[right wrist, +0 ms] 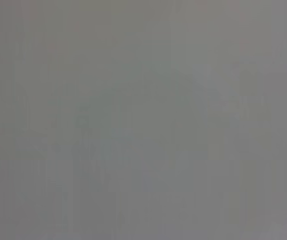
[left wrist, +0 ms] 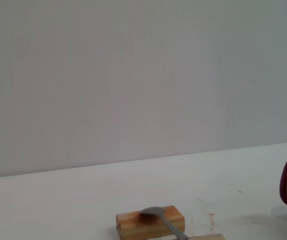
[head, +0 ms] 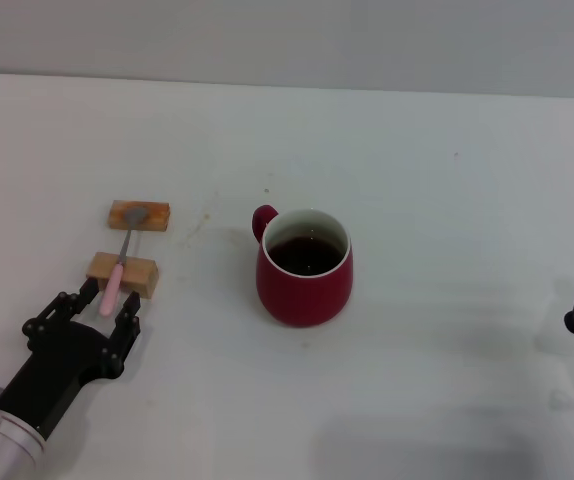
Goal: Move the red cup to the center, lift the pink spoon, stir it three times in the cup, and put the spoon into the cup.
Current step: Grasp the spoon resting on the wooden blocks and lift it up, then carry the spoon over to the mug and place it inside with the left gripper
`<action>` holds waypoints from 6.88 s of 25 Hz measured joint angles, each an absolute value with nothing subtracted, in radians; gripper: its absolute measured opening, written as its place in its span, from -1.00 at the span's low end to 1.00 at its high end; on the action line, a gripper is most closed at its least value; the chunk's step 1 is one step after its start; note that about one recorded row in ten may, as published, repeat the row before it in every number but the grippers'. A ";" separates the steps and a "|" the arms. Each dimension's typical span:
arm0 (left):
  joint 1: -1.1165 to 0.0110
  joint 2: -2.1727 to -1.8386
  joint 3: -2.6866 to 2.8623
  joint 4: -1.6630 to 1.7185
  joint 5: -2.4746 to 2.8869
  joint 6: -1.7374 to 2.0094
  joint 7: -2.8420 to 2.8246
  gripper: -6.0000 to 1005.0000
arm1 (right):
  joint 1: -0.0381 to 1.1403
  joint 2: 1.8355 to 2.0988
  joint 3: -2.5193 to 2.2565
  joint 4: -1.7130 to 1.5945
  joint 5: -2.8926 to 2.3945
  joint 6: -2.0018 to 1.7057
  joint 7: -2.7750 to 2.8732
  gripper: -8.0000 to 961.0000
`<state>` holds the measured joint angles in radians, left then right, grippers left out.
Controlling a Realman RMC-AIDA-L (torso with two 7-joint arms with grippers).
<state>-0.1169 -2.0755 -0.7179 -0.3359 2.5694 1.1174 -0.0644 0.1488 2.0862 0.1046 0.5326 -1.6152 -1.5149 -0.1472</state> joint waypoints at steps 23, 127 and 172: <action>-0.113 -2.075 -0.714 -0.347 2.566 1.119 -0.064 -0.12 | 0.149 2.085 0.095 0.534 -1.615 -1.514 -0.147 -0.98; -0.467 -2.075 -0.619 -0.417 2.725 1.327 -0.094 -0.70 | 0.059 2.082 0.136 0.503 -1.565 -1.621 -0.147 -0.98; -0.448 -2.073 -0.566 -0.511 2.719 1.129 0.007 -0.70 | 0.056 2.083 0.135 0.500 -1.565 -1.613 -0.147 -0.98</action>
<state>-0.4482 -2.0734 -0.5660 -0.5111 2.7189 1.1293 0.0071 0.0562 2.0831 0.1350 0.5001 -1.5646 -1.6131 -0.1472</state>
